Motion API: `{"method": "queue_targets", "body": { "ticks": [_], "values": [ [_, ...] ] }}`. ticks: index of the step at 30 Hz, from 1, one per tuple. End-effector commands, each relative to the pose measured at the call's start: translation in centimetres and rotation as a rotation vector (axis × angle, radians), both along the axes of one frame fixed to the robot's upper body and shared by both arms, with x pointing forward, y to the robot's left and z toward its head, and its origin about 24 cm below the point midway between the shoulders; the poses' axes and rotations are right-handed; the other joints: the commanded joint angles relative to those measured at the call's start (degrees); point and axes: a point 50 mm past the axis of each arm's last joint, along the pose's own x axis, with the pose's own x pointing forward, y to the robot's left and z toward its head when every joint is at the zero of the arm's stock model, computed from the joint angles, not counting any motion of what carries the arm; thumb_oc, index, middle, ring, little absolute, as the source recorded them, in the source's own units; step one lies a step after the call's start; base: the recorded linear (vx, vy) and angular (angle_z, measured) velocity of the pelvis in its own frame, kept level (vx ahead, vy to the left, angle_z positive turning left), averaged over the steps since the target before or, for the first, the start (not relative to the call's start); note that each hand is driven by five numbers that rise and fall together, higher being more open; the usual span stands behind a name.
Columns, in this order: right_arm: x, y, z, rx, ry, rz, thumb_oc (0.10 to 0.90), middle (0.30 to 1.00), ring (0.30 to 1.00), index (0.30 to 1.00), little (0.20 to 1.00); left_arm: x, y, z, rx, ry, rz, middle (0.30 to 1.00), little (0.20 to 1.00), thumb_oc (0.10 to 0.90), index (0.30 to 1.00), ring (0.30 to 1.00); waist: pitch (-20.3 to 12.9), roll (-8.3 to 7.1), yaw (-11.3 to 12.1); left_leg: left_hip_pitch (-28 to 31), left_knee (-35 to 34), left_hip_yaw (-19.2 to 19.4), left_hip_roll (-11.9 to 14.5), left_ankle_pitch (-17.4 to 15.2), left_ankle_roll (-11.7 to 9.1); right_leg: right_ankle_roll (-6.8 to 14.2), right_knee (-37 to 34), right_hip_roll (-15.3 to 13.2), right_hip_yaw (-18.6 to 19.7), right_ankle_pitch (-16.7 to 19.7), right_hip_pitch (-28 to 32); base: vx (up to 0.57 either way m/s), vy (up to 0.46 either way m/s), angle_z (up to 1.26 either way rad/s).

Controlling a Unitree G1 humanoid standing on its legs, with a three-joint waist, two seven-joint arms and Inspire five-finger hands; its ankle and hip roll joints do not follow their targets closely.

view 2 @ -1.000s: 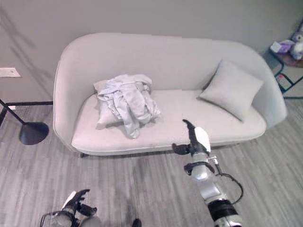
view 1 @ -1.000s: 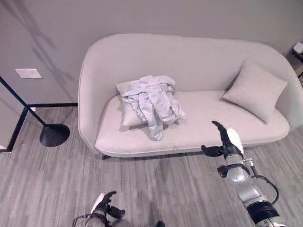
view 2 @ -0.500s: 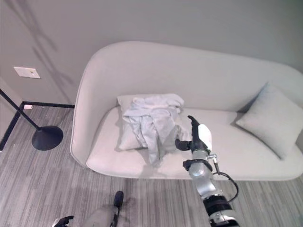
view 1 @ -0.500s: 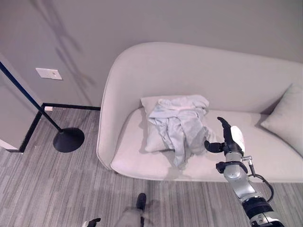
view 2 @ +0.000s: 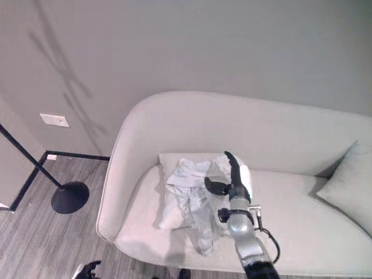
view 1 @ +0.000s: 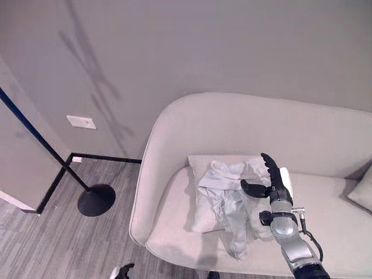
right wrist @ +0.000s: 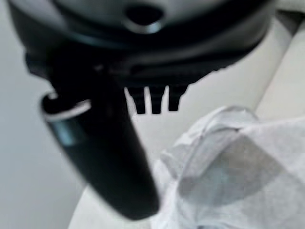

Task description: Hang the clothes on the sofa on the clothes rack.

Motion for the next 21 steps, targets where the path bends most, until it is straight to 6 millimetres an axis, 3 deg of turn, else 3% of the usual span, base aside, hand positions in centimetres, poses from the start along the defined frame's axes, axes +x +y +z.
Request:
{"method": "queue_targets", "body": {
  "ticks": [1, 6, 12, 17, 21],
  "values": [
    [1.0, 0.0, 6.4, -0.079, -0.298, 0.075, 0.800, 0.900, 0.900, 0.900, 0.900, 1.0, -0.2, 0.0, 0.021, 0.000, -0.048, 0.900, 0.900, 0.800, 0.900, 0.900, -0.66, -3.30, 0.18, -3.39, 0.04, 0.77, 8.57, -3.49, -6.66, 4.37, -0.43, -3.21, -0.13, -4.00, 6.26, 0.02, -0.066, 0.11],
    [-1.1, 0.0, 6.3, -0.151, -0.277, 0.120, 0.800, 0.900, 0.900, 0.900, 0.900, 0.6, 0.5, 0.1, 0.028, -0.014, 0.041, 0.900, 0.900, 0.800, 0.900, 0.900, -0.41, -2.83, -1.08, -3.55, 0.04, 0.50, 9.28, -3.39, -7.33, 4.14, -0.59, -2.71, -0.33, -4.82, 6.51, 0.00, -0.031, 0.11],
    [-1.9, -0.2, 6.3, -0.172, -0.268, 0.135, 0.800, 0.900, 0.900, 0.900, 0.900, 0.7, -0.3, 0.0, 0.010, -0.010, -0.008, 0.900, 0.900, 0.800, 0.900, 0.900, -0.24, -2.38, -2.09, -3.58, 0.04, 0.53, 9.49, -3.58, -7.49, 4.03, -0.59, -2.44, 0.00, -4.97, 6.30, 0.00, 0.002, -0.06],
    [-0.4, -0.4, 4.0, -0.121, -0.164, 0.147, 0.800, 0.900, 0.900, 0.900, 0.900, 1.7, -1.3, 0.0, -0.015, -0.034, -0.108, 0.900, 0.900, 0.800, 0.900, 0.900, -0.31, -1.87, -1.51, -3.53, 0.04, 0.25, 9.65, -3.85, -7.41, 3.95, -0.59, -2.26, 0.09, -5.25, 6.22, 0.00, 0.004, -0.12],
    [1.1, -0.6, 3.9, -0.140, -0.155, 0.136, 0.800, 0.900, 0.900, 0.900, 0.900, 2.3, -1.5, 0.2, -0.014, -0.050, -0.156, 0.900, 0.900, 0.800, 0.900, 0.900, -0.25, -1.60, -0.88, -3.49, 0.04, 0.01, 9.72, -3.87, -7.45, 3.87, -0.59, -2.18, 0.02, -5.35, 6.27, 0.00, 0.000, 0.00]
  ]
}}
